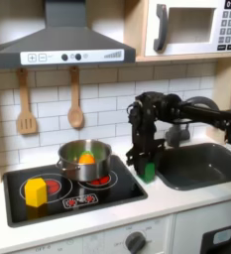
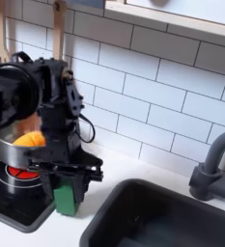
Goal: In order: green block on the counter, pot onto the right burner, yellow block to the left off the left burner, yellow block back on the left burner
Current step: 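Put the green block on the counter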
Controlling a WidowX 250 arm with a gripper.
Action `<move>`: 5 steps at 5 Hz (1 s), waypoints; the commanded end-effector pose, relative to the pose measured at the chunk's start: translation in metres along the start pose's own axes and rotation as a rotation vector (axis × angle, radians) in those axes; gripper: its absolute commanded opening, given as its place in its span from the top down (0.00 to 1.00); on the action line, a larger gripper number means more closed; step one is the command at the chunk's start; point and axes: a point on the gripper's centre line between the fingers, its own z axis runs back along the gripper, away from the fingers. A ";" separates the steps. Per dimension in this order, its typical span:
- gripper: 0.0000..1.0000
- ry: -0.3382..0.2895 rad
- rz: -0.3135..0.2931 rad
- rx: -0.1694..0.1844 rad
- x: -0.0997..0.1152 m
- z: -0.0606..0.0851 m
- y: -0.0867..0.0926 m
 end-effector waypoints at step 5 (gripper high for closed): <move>0.00 0.025 -0.096 0.040 -0.008 -0.007 0.007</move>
